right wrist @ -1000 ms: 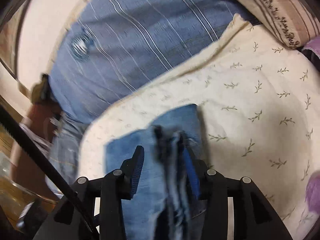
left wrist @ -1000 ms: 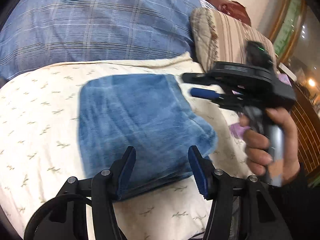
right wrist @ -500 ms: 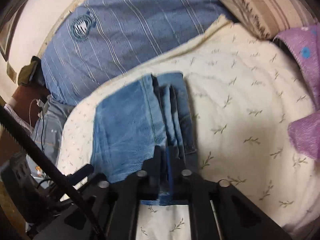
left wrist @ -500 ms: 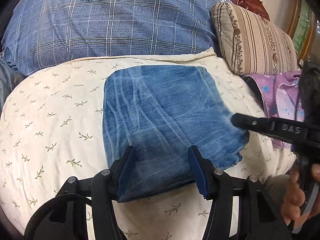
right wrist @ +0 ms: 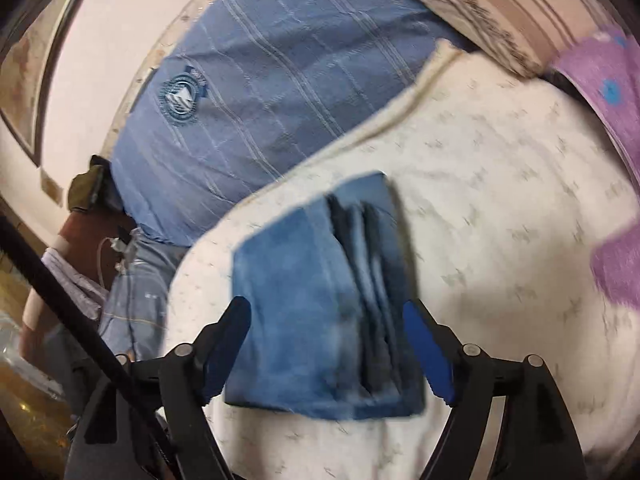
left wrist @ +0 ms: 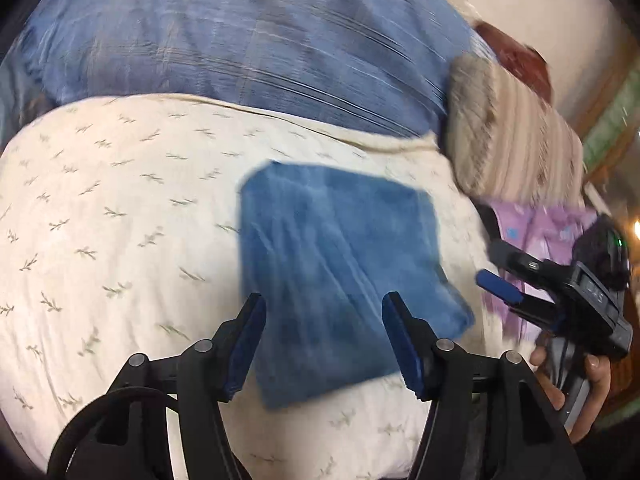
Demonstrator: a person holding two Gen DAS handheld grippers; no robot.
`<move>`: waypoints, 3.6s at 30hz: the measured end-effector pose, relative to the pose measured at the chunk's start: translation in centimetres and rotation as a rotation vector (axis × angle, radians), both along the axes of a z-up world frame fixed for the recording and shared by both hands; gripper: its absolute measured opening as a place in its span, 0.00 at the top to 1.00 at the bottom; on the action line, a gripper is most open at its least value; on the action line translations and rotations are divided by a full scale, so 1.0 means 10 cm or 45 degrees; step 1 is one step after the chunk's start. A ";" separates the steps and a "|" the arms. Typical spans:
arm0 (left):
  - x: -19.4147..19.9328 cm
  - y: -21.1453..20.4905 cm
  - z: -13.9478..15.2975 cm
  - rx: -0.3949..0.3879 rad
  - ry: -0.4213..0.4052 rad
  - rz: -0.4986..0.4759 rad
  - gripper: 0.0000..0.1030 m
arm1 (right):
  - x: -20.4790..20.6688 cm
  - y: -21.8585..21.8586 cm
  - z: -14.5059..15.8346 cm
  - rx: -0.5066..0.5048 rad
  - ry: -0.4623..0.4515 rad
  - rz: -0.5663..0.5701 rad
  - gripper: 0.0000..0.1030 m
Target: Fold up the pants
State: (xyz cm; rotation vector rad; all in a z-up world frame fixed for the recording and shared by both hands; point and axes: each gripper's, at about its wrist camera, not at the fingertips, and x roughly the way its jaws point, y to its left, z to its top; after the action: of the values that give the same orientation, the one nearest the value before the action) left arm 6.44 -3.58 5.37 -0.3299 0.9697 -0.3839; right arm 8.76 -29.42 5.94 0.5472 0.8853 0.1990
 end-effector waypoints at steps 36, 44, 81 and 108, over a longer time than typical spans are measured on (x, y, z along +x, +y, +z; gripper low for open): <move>1.57 1.06 -0.40 -0.259 0.038 0.138 0.82 | 1.75 0.80 -0.53 0.131 0.172 0.300 0.64; 1.71 1.35 -0.84 -0.429 0.269 0.317 0.59 | 1.78 0.73 -0.85 0.172 0.259 0.203 0.37; 0.74 1.03 -0.47 -0.041 0.134 0.132 0.71 | 0.89 0.89 -0.62 -0.102 0.250 0.314 0.53; -0.08 0.74 -0.59 0.237 -0.104 0.226 0.81 | 0.13 1.23 -0.62 -0.513 0.094 0.226 0.79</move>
State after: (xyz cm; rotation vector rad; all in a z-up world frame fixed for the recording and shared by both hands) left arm 5.65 3.77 -0.55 -0.2269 0.8813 -0.1429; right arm 10.08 -17.16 -0.24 0.1012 1.0155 0.1563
